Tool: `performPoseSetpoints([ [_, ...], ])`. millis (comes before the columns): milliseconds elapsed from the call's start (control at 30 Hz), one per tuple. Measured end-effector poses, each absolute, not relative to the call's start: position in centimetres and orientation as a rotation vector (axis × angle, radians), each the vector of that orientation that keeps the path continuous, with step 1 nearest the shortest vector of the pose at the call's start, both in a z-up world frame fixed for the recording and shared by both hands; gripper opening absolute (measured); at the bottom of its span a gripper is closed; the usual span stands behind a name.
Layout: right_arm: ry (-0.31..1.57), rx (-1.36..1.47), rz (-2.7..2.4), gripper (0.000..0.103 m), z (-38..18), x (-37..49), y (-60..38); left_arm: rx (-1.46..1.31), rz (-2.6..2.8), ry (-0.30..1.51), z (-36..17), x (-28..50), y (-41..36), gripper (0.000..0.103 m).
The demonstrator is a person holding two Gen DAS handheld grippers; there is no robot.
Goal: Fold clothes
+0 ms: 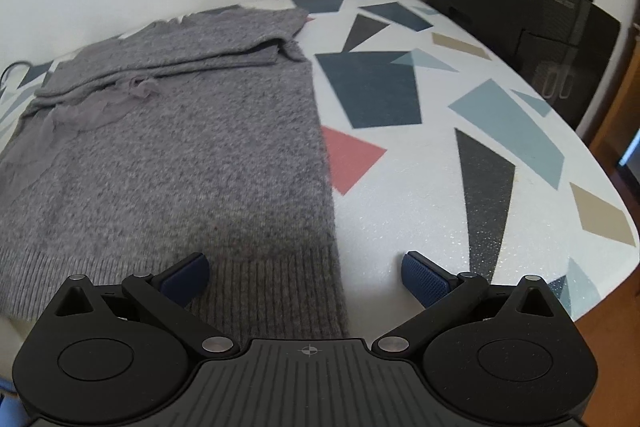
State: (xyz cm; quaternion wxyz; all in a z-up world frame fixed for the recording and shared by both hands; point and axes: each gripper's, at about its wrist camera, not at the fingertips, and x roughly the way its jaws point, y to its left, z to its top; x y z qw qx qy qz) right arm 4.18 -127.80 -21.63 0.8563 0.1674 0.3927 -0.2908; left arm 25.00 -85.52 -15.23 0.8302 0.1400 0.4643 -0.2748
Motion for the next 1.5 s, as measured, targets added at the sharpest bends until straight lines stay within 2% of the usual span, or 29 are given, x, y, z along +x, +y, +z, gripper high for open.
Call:
performPoseSetpoints([
  [100, 0.805, 0.361, -0.634, 0.102, -21.7, 4.0, -127.7, 0.313, -0.607, 0.995, -15.1, 25.0, -86.0, 0.102],
  [267, 0.798, 0.346, -0.610, 0.100, -21.8, 3.1, -126.7, 0.328, -0.654, 0.997, -14.7, 24.2, -86.3, 0.088],
  [400, 0.784, 0.336, -0.621, 0.099, -21.8, 2.9, -126.3, 0.312, -0.633, 0.987, -14.7, 24.4, -86.5, 0.090],
  [500, 0.755, 0.390, -0.683, 0.099, -21.4, 3.0, -127.1, 0.292, -0.602, 0.997, -14.7, 25.3, -86.7, 0.097],
  [633, 0.740, 0.442, -0.724, 0.100, -21.3, 2.8, -128.8, 0.296, -0.583, 1.024, -14.7, 26.2, -87.5, 0.097],
  [833, 0.785, 0.360, -0.708, 0.102, -21.8, 3.3, -128.2, 0.317, -0.608, 1.021, -14.7, 25.9, -88.8, 0.096],
  [900, 0.793, 0.345, -0.660, 0.101, -21.9, 3.5, -127.5, 0.332, -0.645, 1.004, -14.6, 25.7, -89.1, 0.089],
  [933, 0.796, 0.337, -0.634, 0.098, -22.0, 3.7, -127.2, 0.332, -0.659, 0.997, -14.4, 25.6, -89.1, 0.078],
  [967, 0.793, 0.322, -0.608, 0.094, -22.0, 3.8, -126.7, 0.333, -0.674, 0.989, -14.2, 25.6, -89.0, 0.055],
  [1000, 0.782, 0.309, -0.583, 0.082, -21.8, 3.9, -126.2, 0.326, -0.685, 0.982, -13.9, 25.5, -88.8, 0.039],
  [1033, 0.776, 0.305, -0.560, 0.072, -21.7, 4.1, -125.8, 0.305, -0.691, 0.996, -13.8, 25.6, -88.6, 0.017],
  [1067, 0.775, 0.307, -0.544, 0.067, -21.5, 4.4, -125.6, 0.285, -0.697, 1.009, -13.7, 25.6, -88.4, 0.016],
  [1167, 0.771, 0.372, -0.515, 0.043, -20.9, 5.2, -126.0, 0.241, -0.696, 1.029, -13.6, 25.6, -87.8, 0.013],
  [1200, 0.770, 0.409, -0.500, 0.020, -20.7, 5.4, -126.3, 0.219, -0.691, 1.040, -13.6, 25.7, -87.5, 0.012],
  [1233, 0.774, 0.458, -0.474, 0.010, -20.6, 5.6, -126.8, 0.199, -0.690, 1.049, -13.6, 25.7, -87.1, 0.012],
  [1500, 0.763, 0.524, -0.424, 0.009, -19.7, 4.3, -127.0, 0.088, -0.677, 1.050, -13.3, 24.1, -83.9, 0.011],
])
